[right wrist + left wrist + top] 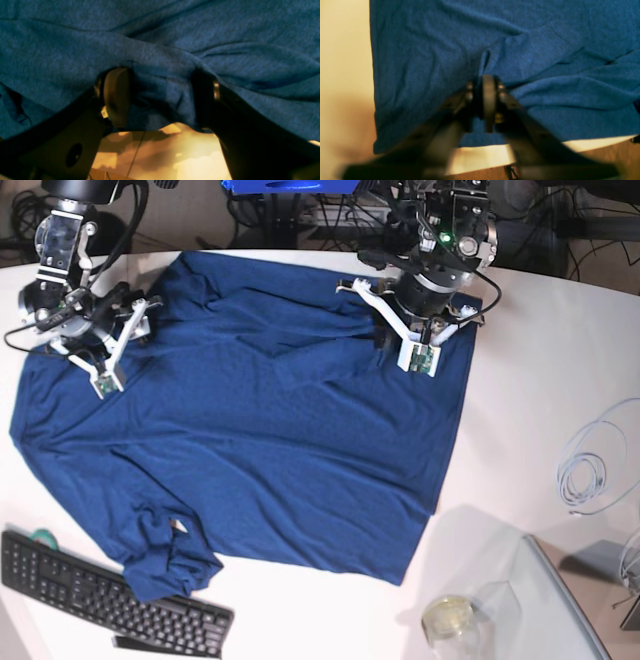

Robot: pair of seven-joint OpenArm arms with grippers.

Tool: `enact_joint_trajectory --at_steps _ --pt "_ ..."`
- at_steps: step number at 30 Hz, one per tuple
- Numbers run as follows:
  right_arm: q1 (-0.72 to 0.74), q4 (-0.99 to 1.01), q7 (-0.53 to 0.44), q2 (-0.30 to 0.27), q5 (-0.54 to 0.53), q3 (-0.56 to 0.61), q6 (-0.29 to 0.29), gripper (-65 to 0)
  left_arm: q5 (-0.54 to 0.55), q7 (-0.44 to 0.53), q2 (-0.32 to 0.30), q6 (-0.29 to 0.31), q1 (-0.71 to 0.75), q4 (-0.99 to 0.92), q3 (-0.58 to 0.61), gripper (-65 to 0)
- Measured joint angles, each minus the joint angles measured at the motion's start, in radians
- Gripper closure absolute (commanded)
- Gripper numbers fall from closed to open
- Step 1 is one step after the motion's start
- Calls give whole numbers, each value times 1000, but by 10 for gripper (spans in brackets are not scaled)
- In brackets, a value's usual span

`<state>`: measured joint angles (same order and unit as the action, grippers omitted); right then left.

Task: Layout the t-shirt on the table in an organized manner, then fold the t-shirt properly
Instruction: 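Pull the grasped fold with the left gripper toward the shirt edge, then regrasp the shirt with the left gripper further inward and drag outward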

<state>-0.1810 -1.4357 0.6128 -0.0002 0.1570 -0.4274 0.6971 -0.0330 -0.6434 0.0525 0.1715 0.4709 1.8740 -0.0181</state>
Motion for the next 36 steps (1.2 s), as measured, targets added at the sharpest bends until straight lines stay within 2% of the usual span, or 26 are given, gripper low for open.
enact_joint_trajectory --at_steps 2,4,8,13,14,16,18,24,29,36 --pt "0 0 0 0 0 0 0 -366 -1 1 0 0 6 5 0 -327" --pt "0 0 0 0 0 0 0 -366 0 0 0 0 9 5 -1 -375" --pt "0 0 0 0 0 0 0 -366 9 -5 21 3 -3 18 -60 -375" --pt "0 0 0 0 0 0 0 -366 8 -4 48 -6 -138 7 -77 -375" --pt "0 0 -1 0 0 0 0 -366 9 -34 51 -4 -174 -6 -76 -375" --pt "1 0 -1 0 0 0 0 -366 3 -145 49 -3 -256 -56 -38 -375" --pt "1 0 0 0 0 0 0 -366 4 -203 45 1 -332 -131 16 -375" --pt "6 0 5 0 1 0 0 -366 11 -209 53 11 -418 -306 157 -374" --pt "29 0 66 0 3 -1 0 -366 6 -214 42 8 -438 -415 247 -374" --pt "32 0 68 0 3 -1 0 -366 5 -214 42 7 -434 -447 260 -370"
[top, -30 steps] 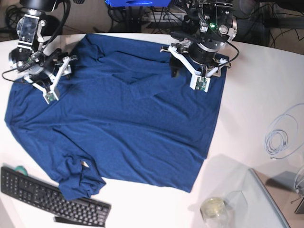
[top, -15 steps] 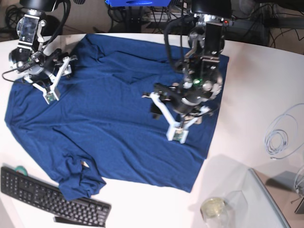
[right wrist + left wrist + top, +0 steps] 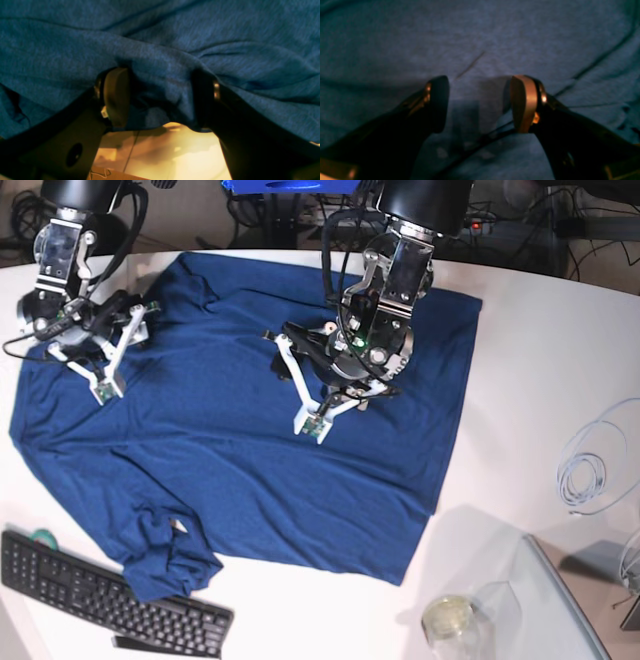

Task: Layout the t-shirt on the table in an organized manner, then fold the t-shirt properly
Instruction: 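Regrasp the shirt with the left gripper further inward and drag outward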

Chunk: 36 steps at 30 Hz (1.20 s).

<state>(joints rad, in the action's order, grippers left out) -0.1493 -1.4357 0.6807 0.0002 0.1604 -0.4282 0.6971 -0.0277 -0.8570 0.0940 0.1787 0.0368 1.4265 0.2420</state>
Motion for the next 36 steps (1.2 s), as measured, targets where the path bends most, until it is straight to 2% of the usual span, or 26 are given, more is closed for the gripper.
enact_joint_trajectory --at_steps 2,3,7,8,12,15,20,25,33,36 --pt "1 0 0 0 0 0 0 -366 0 0 0 0 -1 -2 0 -351" --pt "1 0 0 0 0 0 0 -366 2 3 0 0 -1 -7 0 -314" --pt "1 0 0 0 0 0 0 -366 2 8 0 1 -13 -82 -3 -31" --pt "1 0 0 0 0 0 0 -366 6 13 0 1 -15 -100 -6 0" --pt "1 0 0 0 0 0 0 -366 5 16 0 0 -31 -103 -10 0" --pt "-1 0 0 0 0 -2 0 -366 3 -1 -2 -4 -13 -31 -24 0" --pt "-2 0 0 2 0 -2 0 -366 -6 8 0 -8 15 127 -153 0" --pt "-5 0 -1 3 -3 -2 0 -366 -9 0 1 -11 112 243 -261 0" --pt "-5 0 -1 3 -3 -2 0 -366 -2 2 6 -11 233 365 -431 0" --pt "-4 0 -1 3 -3 -2 0 -366 -2 4 6 -11 235 375 -467 0"
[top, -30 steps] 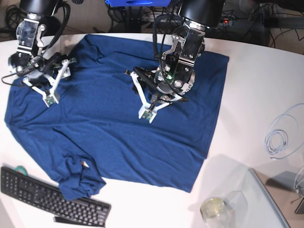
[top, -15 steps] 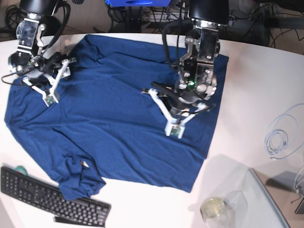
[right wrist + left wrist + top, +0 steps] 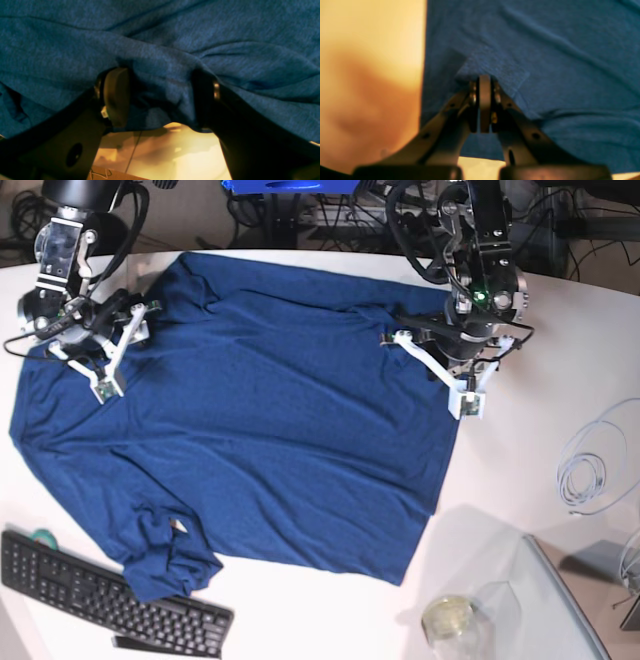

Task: Layout the t-shirt on the table in an organized manner, then fold the t-shirt properly
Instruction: 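Regrasp the shirt with the left gripper further inward and drag outward, then release the shirt with both grippers and raise them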

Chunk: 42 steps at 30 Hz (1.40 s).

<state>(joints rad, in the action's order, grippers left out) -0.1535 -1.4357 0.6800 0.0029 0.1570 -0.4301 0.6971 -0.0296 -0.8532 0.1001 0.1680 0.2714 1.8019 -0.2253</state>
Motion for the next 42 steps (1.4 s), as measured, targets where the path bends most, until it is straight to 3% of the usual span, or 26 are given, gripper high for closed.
enact_joint_trajectory --at_steps 14,16,21,22,24,27,28,30,34,37,39,42 --pt "0 0 0 0 0 0 0 -366 0 3 5 3 -5 -91 -82 0" --pt "0 0 -2 2 0 0 0 -366 0 39 4 3 -5 -92 -82 0" --pt "-60 -132 -63 71 0 -40 0 -372 2 60 3 3 -3 -91 -81 0" --pt "-64 -158 -63 90 4 -54 0 -372 3 56 3 3 1 -91 -80 -33" --pt "-61 -205 -68 120 0 -92 0 -372 0 54 2 3 0 -90 -81 -221" --pt "-59 -262 -75 127 4 -156 -26 -372 4 56 2 1 0 -88 -81 -436" --pt "-61 -271 -70 127 4 -169 -61 -372 5 56 2 0 1 -88 -81 -487" --pt "-64 -283 -68 127 3 -198 -77 -369 4 55 3 0 13 -61 -81 -551" --pt "-58 -286 -75 117 3 -262 -80 -369 5 62 5 0 92 121 -92 -573" --pt "-61 -285 -72 76 4 -263 -79 -369 16 74 11 20 125 148 -199 -571" --pt "-77 -285 -77 58 10 -230 -74 -369 5 64 9 81 129 128 -317 -571" --pt "-140 -290 -89 23 -1 -126 9 -369 3 95 3 269 125 103 -527 -569"
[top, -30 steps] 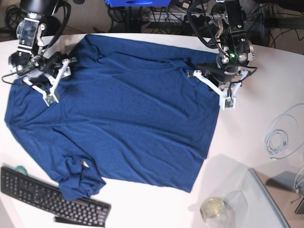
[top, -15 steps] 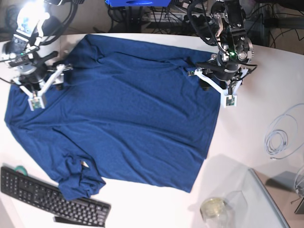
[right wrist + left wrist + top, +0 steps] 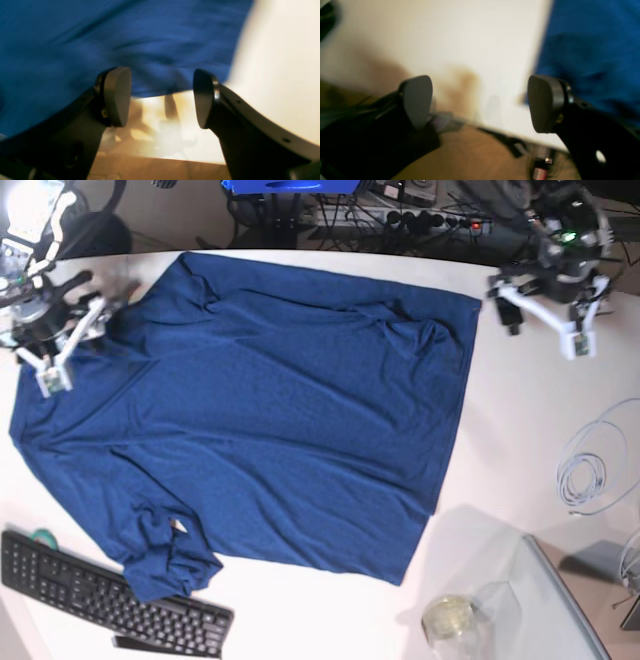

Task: Layout the t-shirt on the table in an organized manner, then fold the t-shirt properly
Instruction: 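Release the shirt with both grippers and raise them, then lower the left gripper onto the shirt side and grasp it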

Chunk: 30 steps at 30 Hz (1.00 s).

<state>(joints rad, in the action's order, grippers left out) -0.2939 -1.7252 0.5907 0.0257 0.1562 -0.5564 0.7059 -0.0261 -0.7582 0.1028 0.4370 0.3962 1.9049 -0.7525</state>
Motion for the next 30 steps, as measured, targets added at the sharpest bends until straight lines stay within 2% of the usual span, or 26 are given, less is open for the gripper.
enact_joint_trajectory --at_steps 3,5,9,15,17,18,20,24,30 --pt "-19 5 -17 -10 6 35 1 -371 -8 17 -13 127 -15 -47 -137 -569" --pt "-18 5 -23 -18 7 54 -2 -372 -7 19 -37 166 -27 -82 -164 -569" --pt "-16 23 -32 -17 111 121 -2 -371 -2 27 -47 175 -35 -134 -179 -569" --pt "13 115 -35 -13 133 137 -2 -368 0 28 -39 178 -36 -142 -171 -569" --pt "13 126 -78 -15 130 138 -3 -359 0 29 -39 178 -34 -142 -171 -569" --pt "13 134 -86 -15 132 138 -3 -341 0 29 -39 178 -32 -142 -171 -569" --pt "13 156 -87 -14 132 138 -3 -258 0 29 -39 178 -30 -142 -172 -569" --pt "19 179 -89 -9 130 109 -2 -9 0 29 -39 178 -30 -142 -175 -569" --pt "2 158 -87 -34 129 52 -3 -5 0 29 -39 178 -32 -142 -172 -569"
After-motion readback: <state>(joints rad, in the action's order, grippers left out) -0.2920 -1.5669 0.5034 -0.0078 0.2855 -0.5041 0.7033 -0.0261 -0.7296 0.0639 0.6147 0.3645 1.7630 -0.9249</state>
